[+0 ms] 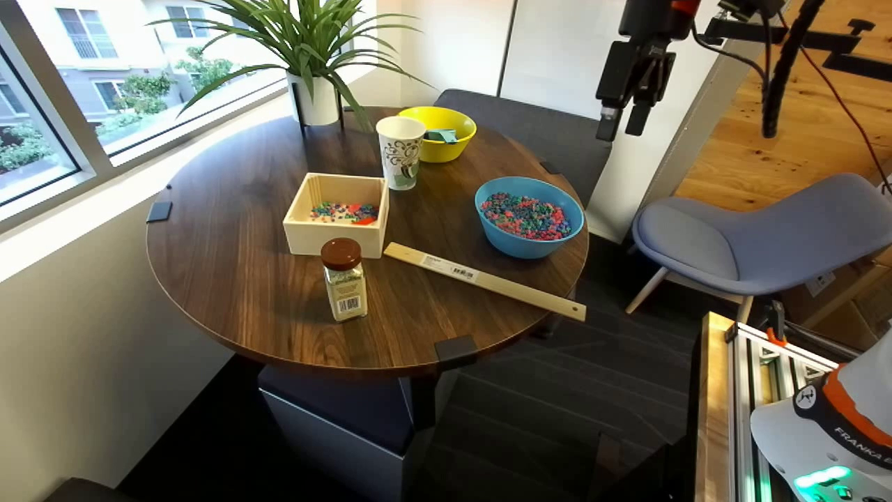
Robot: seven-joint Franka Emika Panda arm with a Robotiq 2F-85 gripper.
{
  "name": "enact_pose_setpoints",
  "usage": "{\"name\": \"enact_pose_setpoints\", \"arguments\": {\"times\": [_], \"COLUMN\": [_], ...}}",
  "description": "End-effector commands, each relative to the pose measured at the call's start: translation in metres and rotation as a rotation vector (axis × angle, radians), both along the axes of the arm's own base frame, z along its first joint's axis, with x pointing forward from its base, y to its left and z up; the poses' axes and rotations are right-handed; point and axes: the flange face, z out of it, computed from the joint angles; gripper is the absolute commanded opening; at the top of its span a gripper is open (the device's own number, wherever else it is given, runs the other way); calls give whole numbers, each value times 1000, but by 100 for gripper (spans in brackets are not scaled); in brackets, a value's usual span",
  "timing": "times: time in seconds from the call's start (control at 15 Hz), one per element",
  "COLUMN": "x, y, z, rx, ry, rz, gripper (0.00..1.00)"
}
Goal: Put the ruler in the box
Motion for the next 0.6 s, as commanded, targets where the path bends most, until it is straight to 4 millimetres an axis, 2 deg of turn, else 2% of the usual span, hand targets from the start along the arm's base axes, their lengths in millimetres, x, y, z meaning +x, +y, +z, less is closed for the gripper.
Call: {"name": "enact_pose_setpoints", "arguments": {"times": [0.0, 0.13, 0.27, 0.4, 0.53], "x": [60, 81, 85, 68, 51], "y": [37, 61, 85, 105, 120], "z": [-24, -38, -59, -73, -77], "rx": [43, 80, 141, 156, 139], "ry": [-24, -32, 22, 85, 61], "rz": [47, 54, 6, -15, -18], "gripper": [100, 100, 100, 100, 100]}}
